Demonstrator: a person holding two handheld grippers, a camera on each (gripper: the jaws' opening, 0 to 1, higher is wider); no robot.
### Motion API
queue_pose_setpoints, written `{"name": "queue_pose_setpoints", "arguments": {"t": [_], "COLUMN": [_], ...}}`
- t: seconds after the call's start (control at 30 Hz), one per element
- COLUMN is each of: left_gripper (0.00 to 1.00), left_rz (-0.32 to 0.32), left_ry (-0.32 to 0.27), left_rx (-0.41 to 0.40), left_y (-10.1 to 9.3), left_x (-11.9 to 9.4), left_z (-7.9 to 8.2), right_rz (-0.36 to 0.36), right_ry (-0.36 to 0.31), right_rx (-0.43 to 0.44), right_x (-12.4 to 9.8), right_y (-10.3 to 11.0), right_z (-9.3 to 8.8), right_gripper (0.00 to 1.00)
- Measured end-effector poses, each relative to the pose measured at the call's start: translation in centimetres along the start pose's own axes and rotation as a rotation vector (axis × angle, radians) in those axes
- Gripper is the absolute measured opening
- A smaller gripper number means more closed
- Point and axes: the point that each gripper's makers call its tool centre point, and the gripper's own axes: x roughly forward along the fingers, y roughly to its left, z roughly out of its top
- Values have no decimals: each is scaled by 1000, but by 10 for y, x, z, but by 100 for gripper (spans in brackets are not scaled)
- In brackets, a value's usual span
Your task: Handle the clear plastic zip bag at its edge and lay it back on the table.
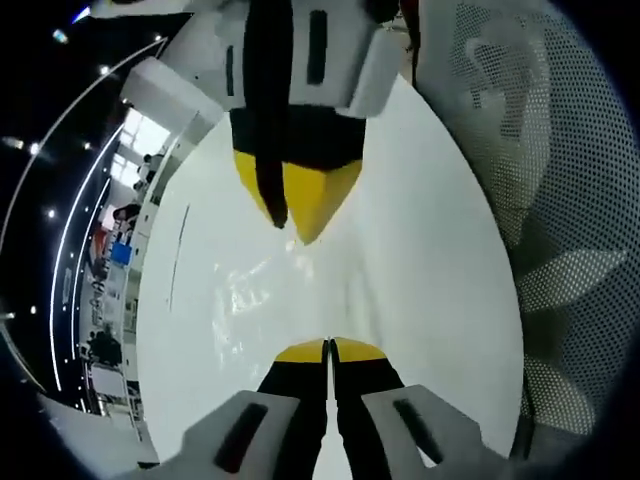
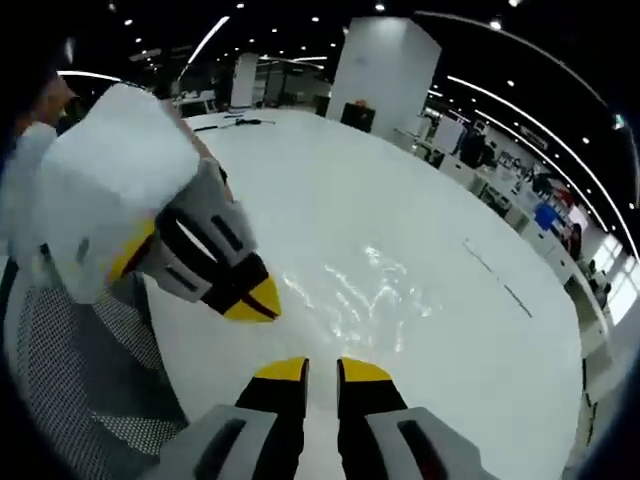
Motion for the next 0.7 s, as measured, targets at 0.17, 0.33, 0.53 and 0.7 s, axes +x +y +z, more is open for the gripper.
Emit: {"name": "queue_pose_setpoints", "arguments": {"t": [0.17, 0.33, 0.53, 0.7], "left_gripper": [0, 0, 0, 0], "left_rz": [-12, -40, -85, -78], "left_ry": [10, 26, 26, 13], "left_rx": [35, 8, -85, -243], "left_y": [2, 0, -5, -13], "left_x": [12, 23, 20, 11], "left_z": [-5, -10, -10, -13], "right_rz": [-9, -30, -41, -52], "right_ry": [7, 6, -11, -35], "right_rx": [76, 126, 161, 227], "right_x": [-2, -9, -10, -9], "right_y": [2, 1, 0, -4], "right_z": [-28, -35, -36, -42], "right_gripper": [8, 8, 9, 13]}}
